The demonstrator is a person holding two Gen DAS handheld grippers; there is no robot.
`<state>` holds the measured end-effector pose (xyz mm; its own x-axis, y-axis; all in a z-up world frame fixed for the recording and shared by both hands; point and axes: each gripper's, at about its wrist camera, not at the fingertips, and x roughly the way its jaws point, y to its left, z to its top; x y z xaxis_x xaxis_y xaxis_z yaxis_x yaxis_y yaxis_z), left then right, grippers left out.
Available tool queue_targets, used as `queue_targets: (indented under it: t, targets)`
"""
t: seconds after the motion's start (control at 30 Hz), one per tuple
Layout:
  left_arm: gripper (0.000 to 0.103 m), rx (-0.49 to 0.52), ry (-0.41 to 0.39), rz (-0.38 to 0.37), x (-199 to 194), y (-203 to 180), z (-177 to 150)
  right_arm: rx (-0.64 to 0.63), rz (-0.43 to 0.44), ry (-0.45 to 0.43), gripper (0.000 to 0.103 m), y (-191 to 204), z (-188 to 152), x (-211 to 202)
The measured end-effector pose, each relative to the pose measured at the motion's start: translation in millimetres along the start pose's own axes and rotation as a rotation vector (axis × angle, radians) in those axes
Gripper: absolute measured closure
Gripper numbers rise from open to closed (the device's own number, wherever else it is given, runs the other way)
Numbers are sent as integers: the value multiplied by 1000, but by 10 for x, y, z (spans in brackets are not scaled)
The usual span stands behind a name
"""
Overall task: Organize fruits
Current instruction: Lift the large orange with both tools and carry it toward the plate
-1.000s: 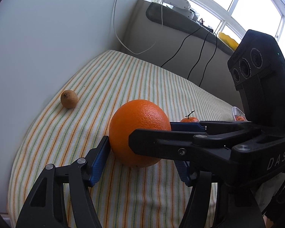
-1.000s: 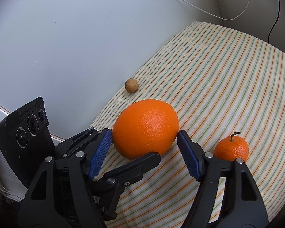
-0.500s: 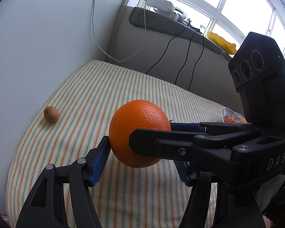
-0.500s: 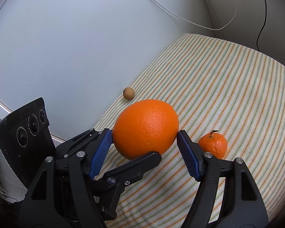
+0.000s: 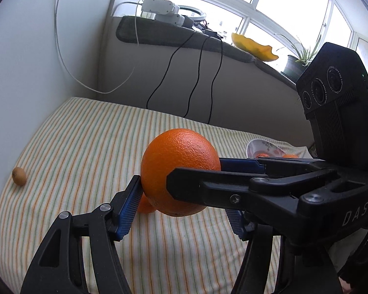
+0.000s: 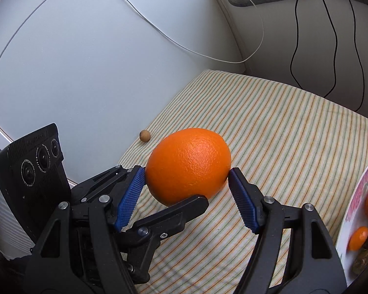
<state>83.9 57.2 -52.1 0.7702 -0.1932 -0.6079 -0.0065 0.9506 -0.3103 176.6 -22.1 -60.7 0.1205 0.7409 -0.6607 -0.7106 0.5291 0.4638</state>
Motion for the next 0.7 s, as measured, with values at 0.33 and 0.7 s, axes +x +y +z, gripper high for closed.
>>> queue_targets:
  t: [0.33,0.7]
  targets:
    - [40,57,32,-71,210,-474,-14,55,-63,-50,29,-413,-142,-535]
    - [40,108,71,-127,433,-873,-9,110,-116,-88,29,-744,-279,-936]
